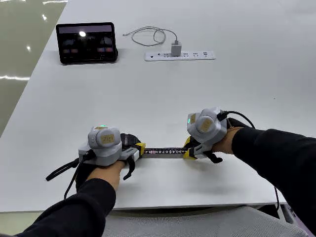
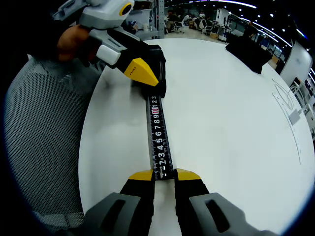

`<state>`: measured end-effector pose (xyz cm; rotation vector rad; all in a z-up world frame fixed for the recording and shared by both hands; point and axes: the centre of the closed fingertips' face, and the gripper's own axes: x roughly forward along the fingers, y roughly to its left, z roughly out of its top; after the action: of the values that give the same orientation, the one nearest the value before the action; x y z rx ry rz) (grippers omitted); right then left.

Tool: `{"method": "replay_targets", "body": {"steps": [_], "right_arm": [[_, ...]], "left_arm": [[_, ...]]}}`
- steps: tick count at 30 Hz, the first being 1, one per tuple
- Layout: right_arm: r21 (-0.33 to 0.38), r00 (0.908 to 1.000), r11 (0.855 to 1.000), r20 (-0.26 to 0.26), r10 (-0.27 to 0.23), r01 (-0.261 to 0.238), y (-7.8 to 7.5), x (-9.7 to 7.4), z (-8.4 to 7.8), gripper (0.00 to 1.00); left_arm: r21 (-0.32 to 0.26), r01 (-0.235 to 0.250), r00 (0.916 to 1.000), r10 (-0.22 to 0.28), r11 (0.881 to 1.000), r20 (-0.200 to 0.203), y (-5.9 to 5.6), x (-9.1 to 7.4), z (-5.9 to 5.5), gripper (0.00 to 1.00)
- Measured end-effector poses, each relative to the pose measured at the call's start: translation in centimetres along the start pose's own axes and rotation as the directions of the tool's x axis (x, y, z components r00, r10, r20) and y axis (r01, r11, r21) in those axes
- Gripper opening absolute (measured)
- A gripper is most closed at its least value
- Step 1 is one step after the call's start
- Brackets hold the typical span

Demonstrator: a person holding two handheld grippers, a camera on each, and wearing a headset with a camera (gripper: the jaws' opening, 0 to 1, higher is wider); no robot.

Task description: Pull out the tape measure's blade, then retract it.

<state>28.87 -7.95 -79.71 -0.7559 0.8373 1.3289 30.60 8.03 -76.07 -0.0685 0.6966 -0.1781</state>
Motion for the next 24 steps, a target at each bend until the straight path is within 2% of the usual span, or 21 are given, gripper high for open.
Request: {"method": "replay_targets", "body": {"steps": [24], "right_arm": [[0.01,0.9998,1.0,0.019,0.001,-0.001,0.2,0.9,1.3,0.1]], "left_arm": [[0.0,0.007,0.9999,-0.007,1.0,0.008,0.1,-0.1,0.0,0.58]]}}
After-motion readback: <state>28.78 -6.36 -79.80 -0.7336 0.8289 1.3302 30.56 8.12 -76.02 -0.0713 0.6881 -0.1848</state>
